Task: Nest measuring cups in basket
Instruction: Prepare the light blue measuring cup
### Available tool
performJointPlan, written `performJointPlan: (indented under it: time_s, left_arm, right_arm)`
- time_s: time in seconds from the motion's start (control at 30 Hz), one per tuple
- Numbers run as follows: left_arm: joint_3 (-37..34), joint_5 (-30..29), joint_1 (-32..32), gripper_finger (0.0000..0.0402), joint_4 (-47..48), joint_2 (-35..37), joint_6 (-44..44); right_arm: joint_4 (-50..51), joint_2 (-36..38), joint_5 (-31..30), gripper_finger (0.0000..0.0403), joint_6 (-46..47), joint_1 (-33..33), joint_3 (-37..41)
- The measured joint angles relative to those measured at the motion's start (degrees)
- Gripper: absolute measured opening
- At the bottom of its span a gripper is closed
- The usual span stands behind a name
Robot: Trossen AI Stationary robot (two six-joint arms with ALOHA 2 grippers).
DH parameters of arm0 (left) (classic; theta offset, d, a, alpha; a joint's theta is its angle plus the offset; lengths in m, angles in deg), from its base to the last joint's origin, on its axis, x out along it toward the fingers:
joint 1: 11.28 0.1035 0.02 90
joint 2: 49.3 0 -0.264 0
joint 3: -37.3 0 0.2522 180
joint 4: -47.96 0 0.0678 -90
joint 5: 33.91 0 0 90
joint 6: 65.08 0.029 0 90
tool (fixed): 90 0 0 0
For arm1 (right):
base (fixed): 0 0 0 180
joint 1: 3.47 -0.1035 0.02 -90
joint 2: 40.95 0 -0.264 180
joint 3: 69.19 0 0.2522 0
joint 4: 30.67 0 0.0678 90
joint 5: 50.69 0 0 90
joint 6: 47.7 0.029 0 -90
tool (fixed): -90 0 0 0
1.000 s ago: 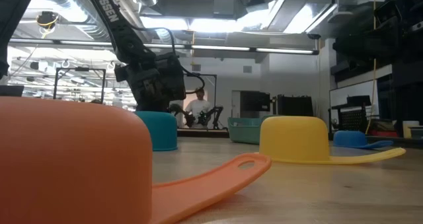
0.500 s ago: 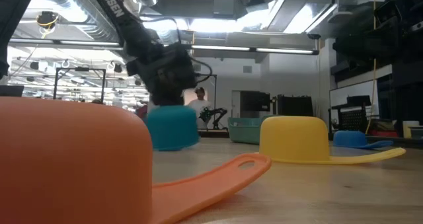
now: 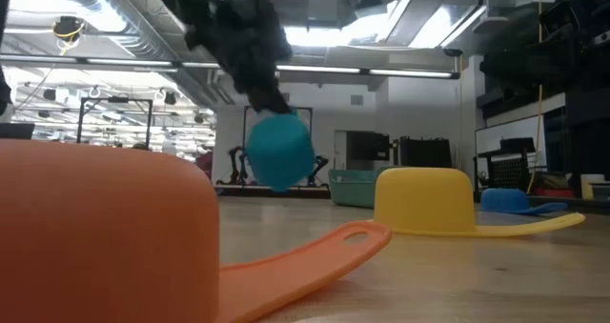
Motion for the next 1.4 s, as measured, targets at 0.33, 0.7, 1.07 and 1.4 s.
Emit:
performJointPlan:
  time_s: [0.33, 0.7, 1.07, 1.4]
  left_arm:
    - [0.04, -34.73, -13.04, 0.0001, 0.83, 14.51, 1.98]
    - [0.02, -79.96, -35.28, 0.0001, 0.70, 11.84, 4.46]
    - [0.02, -97.17, -43.61, 0.0001, 0.09, -1.89, -1.01]
    - [0.00, -102.50, -44.97, 0.0001, -2.41, -13.43, -6.22]
  right_arm:
    - [-0.01, 0.00, 0.01, 0.0115, 0.00, 0.01, -0.01]
    - [-0.02, 0.00, 0.01, 0.0115, 0.01, 0.01, -0.01]
    - [-0.02, 0.00, 0.01, 0.0115, 0.02, -0.01, -0.01]
    - [-0.02, 0.00, 0.02, 0.0115, 0.03, -0.01, -0.01]
